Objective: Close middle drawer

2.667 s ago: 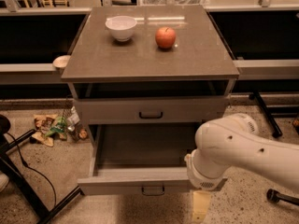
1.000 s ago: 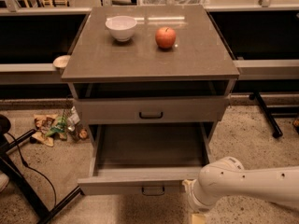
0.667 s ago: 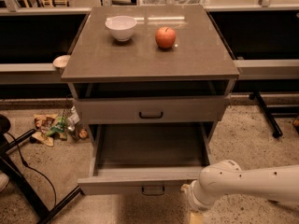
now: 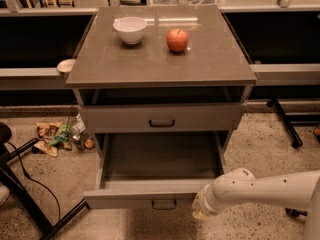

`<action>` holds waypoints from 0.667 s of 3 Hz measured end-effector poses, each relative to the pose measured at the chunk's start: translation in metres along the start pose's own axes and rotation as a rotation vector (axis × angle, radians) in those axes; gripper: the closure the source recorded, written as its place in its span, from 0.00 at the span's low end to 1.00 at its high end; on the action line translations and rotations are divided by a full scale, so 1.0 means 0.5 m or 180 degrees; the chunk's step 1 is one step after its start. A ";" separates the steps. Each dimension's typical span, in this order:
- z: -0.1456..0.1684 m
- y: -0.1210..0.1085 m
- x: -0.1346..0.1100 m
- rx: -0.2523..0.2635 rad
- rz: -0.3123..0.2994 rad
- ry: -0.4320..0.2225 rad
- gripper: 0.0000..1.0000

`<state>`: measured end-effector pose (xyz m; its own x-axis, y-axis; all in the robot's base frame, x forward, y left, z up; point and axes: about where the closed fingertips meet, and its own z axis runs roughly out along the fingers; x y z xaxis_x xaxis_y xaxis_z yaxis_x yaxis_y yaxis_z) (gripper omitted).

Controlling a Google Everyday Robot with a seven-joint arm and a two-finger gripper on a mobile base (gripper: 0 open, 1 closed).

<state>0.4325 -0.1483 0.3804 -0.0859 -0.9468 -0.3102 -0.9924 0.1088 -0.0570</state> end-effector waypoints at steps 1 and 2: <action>0.002 -0.040 -0.017 0.0195 0.0012 -0.0078 0.88; 0.002 -0.040 -0.017 0.0195 0.0012 -0.0078 1.00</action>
Offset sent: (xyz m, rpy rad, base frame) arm 0.0207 0.0061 0.0030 0.0193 -0.0596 -0.0213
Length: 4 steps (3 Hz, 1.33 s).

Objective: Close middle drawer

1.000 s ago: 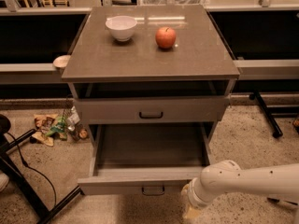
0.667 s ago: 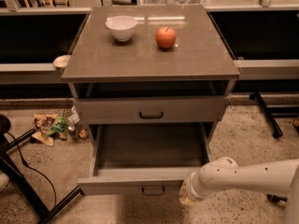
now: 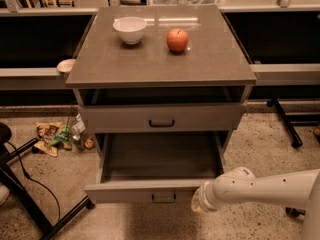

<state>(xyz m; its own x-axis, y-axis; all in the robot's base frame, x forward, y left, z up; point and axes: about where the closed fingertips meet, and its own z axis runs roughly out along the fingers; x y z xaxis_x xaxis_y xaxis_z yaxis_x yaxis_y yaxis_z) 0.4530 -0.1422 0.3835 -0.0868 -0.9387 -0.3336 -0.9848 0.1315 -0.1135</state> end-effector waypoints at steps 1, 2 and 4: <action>0.000 0.000 0.000 0.0001 0.0000 -0.0001 1.00; 0.006 -0.025 -0.005 0.0090 -0.0027 -0.0056 1.00; 0.014 -0.100 -0.022 0.0329 -0.0112 -0.0158 1.00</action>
Offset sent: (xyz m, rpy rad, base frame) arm 0.0310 0.0019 0.0009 0.0299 -0.0741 -0.0022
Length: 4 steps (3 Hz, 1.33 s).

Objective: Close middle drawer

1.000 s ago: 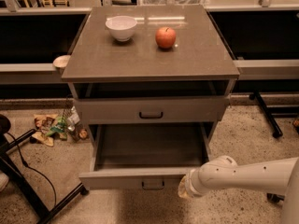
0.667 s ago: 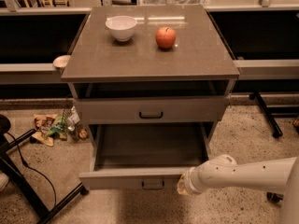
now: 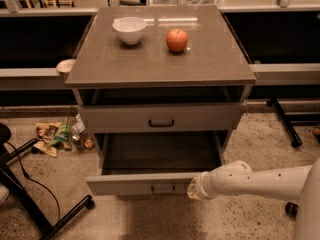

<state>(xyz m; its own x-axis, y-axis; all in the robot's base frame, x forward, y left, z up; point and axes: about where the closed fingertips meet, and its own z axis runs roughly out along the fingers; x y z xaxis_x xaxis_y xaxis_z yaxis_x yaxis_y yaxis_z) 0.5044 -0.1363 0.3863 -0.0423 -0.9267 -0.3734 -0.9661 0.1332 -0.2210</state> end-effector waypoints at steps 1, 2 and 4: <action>0.000 0.001 0.000 0.0000 0.0000 0.0000 1.00; 0.000 0.001 0.000 0.0000 0.0000 0.0000 0.81; 0.000 0.001 0.000 -0.0001 0.0000 0.0000 0.34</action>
Offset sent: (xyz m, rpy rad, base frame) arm -0.0004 0.0000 0.0000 0.0000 0.0000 0.0000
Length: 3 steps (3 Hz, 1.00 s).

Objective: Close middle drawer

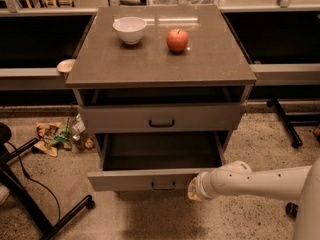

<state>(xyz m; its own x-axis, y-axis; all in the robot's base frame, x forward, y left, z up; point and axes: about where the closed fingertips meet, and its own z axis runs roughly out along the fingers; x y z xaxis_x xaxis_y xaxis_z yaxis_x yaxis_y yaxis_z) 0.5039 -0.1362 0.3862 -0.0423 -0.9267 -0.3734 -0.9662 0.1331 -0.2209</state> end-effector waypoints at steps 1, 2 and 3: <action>0.000 0.000 0.000 0.0000 0.0000 0.0000 0.11; 0.000 0.000 0.000 0.0001 -0.0001 0.0001 0.00; 0.018 -0.034 -0.004 0.0020 -0.0084 -0.0053 0.00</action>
Offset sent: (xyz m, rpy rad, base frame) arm 0.0024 -0.0008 0.0004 -0.0053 -0.0077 -0.0034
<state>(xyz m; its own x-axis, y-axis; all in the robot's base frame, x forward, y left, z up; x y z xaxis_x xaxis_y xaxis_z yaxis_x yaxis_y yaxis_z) 0.5228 -0.1336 0.3829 -0.0125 -0.9239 -0.3824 -0.9653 0.1109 -0.2365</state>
